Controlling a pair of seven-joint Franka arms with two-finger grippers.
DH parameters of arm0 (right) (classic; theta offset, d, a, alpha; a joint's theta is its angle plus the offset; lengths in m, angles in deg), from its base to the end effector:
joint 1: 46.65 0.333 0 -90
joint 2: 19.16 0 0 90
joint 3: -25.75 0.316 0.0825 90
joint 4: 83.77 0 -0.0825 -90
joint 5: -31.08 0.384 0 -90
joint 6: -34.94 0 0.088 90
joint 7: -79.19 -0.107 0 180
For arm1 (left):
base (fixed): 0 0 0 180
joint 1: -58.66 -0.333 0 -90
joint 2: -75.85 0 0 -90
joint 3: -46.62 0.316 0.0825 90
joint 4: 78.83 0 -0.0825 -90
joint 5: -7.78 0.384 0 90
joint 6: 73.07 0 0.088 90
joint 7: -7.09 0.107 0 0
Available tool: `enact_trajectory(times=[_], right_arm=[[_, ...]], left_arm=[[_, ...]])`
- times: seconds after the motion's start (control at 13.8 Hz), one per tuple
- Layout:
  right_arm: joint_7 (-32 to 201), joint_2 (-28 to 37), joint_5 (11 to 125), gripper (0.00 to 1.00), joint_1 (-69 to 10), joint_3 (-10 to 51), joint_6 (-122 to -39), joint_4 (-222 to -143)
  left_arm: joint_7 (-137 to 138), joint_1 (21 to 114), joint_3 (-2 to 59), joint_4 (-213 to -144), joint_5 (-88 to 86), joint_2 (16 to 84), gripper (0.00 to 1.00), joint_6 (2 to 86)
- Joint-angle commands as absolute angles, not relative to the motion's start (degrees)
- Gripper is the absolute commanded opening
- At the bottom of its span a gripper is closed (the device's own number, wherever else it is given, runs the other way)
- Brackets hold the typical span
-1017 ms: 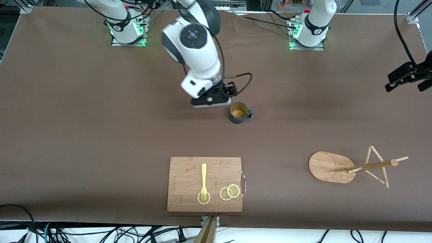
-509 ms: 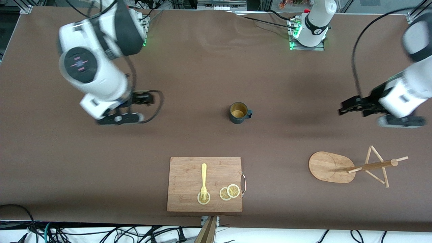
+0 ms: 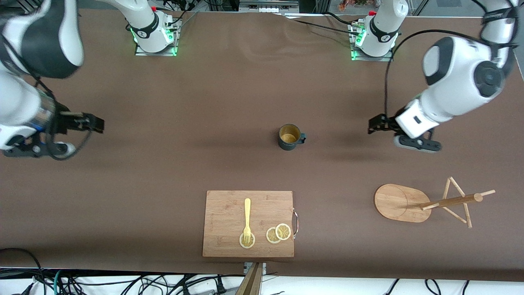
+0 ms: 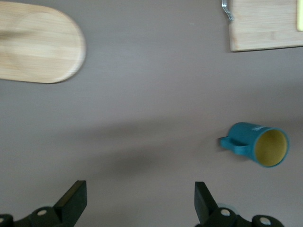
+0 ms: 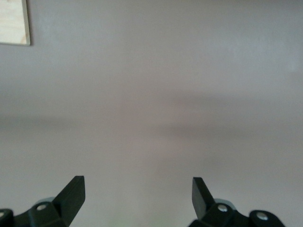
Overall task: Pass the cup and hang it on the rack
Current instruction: 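Withdraw the right gripper while the left gripper reaches toward the mug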
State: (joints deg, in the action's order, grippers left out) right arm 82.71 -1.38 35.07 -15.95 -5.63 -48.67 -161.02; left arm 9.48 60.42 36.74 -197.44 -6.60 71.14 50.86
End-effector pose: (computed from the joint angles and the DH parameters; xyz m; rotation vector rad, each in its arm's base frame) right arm 0.6202 0.0504 0.5580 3.0451 0.0928 -0.2415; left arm 0.5508 -0.1223 0.3950 2.9145 -0.1528 -0.0105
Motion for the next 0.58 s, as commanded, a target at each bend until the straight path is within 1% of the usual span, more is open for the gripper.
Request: enact_trajectory(times=[0.0, 0.15, 0.29, 0.36, 0.44, 0.51], right_arm=[[83.66, -6.14, 36.08, 1.00, -15.09, -8.25, -46.44, -164.96], [86.55, -9.47, 36.53, 1.00, -15.27, -8.88, -54.31, -173.46], [87.71, -12.21, 36.18, 1.00, -15.36, -8.27, -56.90, -177.01], [87.71, -13.61, 35.65, 1.00, -16.84, -6.44, -58.04, -178.33], [87.63, -14.93, 34.95, 1.00, -22.07, -0.68, -59.09, -179.74], [86.75, -16.25, 33.03, 1.00, -29.17, 7.12, -59.02, -180.53]], left_arm=[[12.36, 59.62, 31.44, -209.78, -10.58, 76.73, 1.00, 61.55], [17.96, 58.05, 27.91, -209.87, -11.63, 76.56, 1.00, 63.32], [28.39, 56.38, 26.41, -210.31, -16.97, 74.63, 1.00, 65.61], [34.80, 55.59, 26.41, -210.40, -20.31, 73.49, 1.00, 66.23], [40.61, 54.97, 26.49, -210.40, -23.65, 72.52, 1.00, 66.32], [45.45, 54.27, 26.49, -210.58, -26.20, 71.73, 1.00, 66.32]])
